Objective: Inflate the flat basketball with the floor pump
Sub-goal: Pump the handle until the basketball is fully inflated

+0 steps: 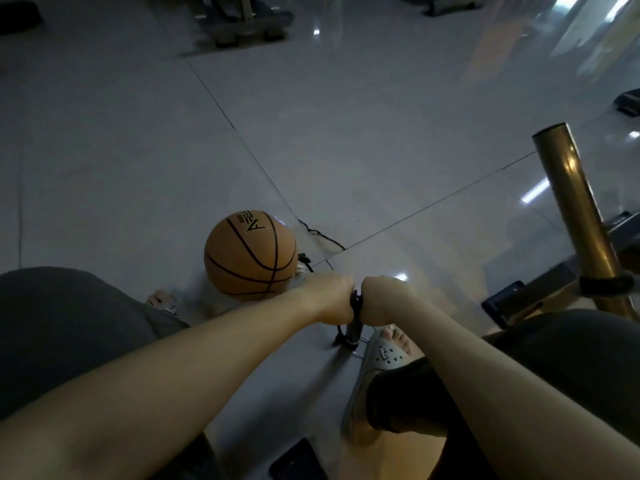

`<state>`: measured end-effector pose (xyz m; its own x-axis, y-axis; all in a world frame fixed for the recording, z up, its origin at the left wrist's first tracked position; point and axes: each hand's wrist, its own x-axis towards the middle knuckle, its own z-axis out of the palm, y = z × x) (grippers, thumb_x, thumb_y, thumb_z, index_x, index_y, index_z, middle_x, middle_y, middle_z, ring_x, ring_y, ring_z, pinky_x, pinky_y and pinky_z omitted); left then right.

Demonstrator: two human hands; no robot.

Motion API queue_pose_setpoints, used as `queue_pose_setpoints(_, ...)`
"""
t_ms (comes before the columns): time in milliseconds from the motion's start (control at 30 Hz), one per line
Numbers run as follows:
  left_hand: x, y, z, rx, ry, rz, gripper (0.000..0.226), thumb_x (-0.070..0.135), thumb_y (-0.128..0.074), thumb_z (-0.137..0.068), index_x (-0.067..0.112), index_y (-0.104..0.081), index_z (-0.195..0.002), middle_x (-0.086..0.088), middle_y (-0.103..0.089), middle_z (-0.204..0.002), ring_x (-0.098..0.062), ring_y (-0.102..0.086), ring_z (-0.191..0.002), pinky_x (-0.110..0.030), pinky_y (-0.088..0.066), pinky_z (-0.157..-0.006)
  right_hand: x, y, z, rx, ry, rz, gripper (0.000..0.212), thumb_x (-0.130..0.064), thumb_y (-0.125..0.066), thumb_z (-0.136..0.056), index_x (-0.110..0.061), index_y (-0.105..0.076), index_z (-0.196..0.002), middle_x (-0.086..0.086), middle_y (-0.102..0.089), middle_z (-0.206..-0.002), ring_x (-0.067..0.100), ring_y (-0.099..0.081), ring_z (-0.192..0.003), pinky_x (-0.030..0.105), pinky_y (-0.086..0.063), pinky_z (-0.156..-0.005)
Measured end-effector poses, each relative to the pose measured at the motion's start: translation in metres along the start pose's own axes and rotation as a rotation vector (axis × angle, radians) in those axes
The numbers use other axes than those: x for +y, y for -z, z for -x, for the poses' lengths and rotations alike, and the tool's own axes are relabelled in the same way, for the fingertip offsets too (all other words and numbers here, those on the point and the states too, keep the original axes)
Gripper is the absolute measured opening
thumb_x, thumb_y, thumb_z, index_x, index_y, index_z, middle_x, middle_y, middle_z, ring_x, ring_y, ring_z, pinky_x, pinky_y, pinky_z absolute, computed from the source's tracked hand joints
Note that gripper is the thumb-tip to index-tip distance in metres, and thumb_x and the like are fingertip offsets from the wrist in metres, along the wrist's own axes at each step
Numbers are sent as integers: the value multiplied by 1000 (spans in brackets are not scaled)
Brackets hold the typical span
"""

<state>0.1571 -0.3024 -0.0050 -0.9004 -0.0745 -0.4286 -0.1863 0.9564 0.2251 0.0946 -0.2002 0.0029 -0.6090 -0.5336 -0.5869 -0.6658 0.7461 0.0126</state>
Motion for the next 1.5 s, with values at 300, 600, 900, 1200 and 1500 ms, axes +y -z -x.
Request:
queue_pose_setpoints(300,0,60,14,49,-58,-42,19,17,-58,-81,18,-49,-64,-2,-49,-60,-21,-46,-55,-27,-34,-51,7,53,28,37,-11,-164,16,-13,-67,-72,-13,-52,-67,1,-52,-58,18,-48,-54,27,-43,-55)
queue_pose_setpoints(600,-16,-34,-22,113,-14,8,13,27,-58,-79,17,-57,-70,1,-50,-62,-28,-61,-66,-26,-31,-47,-5,-6,-18,-26,-70,70,22,-12,-59,-83,-17,-43,-69,-1,-50,-68,17,-53,-68,30,-45,-66)
queue_pose_setpoints(900,-14,-22,2,40,1,36,24,22,-59,-82,21,-43,-65,0,-47,-61,-28,-56,-65,-28,-33,-50,-14,-3,5,50,13,67,23,-17,-57,-85,-18,-42,-68,-1,-50,-72,21,-55,-77,29,-45,-69)
queue_pose_setpoints(1200,-7,74,19,117,-58,-54,24,18,-56,-82,15,-46,-61,-4,-49,-58,-24,-44,-54,-25,-29,-49,2,68,41,139,-12,-156,14,-14,-64,-71,-14,-50,-68,2,-54,-64,20,-50,-57,25,-39,-53)
queue_pose_setpoints(1500,-14,-21,-13,88,9,98,21,27,-60,-81,17,-53,-63,-1,-57,-61,-22,-58,-57,-26,-39,-47,1,-4,-20,-98,-27,-39,18,-14,-60,-81,-14,-48,-67,1,-53,-66,15,-50,-59,24,-42,-57)
